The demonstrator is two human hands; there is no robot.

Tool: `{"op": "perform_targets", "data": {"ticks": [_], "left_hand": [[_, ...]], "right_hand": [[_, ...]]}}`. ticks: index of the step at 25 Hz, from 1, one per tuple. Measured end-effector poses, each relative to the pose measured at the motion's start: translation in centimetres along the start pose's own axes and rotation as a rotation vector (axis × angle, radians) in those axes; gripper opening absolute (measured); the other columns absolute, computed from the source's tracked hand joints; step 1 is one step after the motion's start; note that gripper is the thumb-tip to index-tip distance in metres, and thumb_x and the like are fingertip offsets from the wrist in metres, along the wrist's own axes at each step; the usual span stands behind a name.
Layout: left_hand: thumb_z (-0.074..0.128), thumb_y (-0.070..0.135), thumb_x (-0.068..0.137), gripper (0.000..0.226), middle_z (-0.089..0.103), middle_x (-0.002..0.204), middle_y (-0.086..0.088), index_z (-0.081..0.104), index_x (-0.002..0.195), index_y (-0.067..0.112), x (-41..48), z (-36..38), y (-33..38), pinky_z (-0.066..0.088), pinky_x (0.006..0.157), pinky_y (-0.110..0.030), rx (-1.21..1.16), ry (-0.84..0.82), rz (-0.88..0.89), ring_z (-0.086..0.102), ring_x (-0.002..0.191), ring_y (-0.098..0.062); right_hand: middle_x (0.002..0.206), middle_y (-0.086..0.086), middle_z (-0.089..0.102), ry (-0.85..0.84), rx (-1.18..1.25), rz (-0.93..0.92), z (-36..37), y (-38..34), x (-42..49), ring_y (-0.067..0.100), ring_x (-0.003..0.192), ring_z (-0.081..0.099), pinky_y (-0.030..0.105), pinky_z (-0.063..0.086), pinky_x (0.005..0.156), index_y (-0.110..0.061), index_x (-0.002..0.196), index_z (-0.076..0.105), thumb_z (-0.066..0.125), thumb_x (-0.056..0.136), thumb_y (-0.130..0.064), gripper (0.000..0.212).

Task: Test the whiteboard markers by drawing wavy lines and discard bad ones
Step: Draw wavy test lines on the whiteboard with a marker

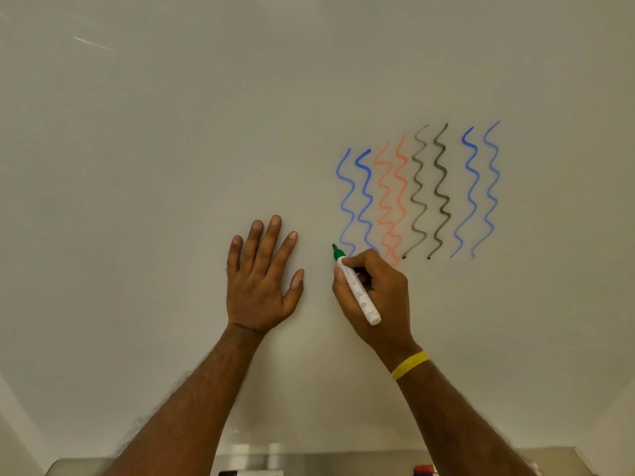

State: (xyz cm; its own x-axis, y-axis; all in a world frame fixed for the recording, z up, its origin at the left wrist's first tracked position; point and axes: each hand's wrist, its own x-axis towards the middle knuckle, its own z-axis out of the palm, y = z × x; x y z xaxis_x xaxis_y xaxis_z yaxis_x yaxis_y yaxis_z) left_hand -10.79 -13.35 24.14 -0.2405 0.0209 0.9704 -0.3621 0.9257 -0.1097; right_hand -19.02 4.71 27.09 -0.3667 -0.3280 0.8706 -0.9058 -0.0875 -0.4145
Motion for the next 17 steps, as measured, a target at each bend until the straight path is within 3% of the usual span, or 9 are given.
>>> {"op": "perform_targets", "data": {"ticks": [9,13,17], "left_hand": [[0.053,0.039,0.091,0.063,0.027,0.157,-0.011,0.037,0.148,0.015,-0.5,-0.1,1.0,0.014,0.12,-0.054,-0.01,-0.04,-0.067,0.015,0.15,-0.029],[0.054,0.039,0.091,0.065,0.024,0.159,-0.013,0.037,0.148,0.013,-0.6,-0.5,1.6,0.013,0.12,-0.056,-0.018,-0.09,-0.11,0.012,0.15,-0.031],[0.057,0.038,0.09,0.067,0.022,0.159,-0.017,0.038,0.148,0.01,-0.4,-0.9,2.7,0.012,0.12,-0.057,-0.039,-0.118,-0.162,0.013,0.15,-0.034]], "right_hand": [[0.065,-0.007,0.057,-0.161,-0.109,0.111,-0.9,1.7,-4.5,0.014,0.054,0.053,0.035,0.049,0.05,-0.02,0.085,0.06,0.067,0.086,-0.03,0.012],[0.068,-0.009,0.059,-0.13,0.01,0.173,-1.6,1.7,-5.2,0.015,0.055,0.055,0.036,0.05,0.05,-0.021,0.09,0.062,0.069,0.086,-0.029,0.011],[0.068,-0.001,0.062,-0.016,0.241,0.297,-2.3,0.9,-5.2,0.019,0.055,0.056,0.031,0.051,0.051,-0.017,0.088,0.064,0.074,0.083,-0.011,0.012]]}}
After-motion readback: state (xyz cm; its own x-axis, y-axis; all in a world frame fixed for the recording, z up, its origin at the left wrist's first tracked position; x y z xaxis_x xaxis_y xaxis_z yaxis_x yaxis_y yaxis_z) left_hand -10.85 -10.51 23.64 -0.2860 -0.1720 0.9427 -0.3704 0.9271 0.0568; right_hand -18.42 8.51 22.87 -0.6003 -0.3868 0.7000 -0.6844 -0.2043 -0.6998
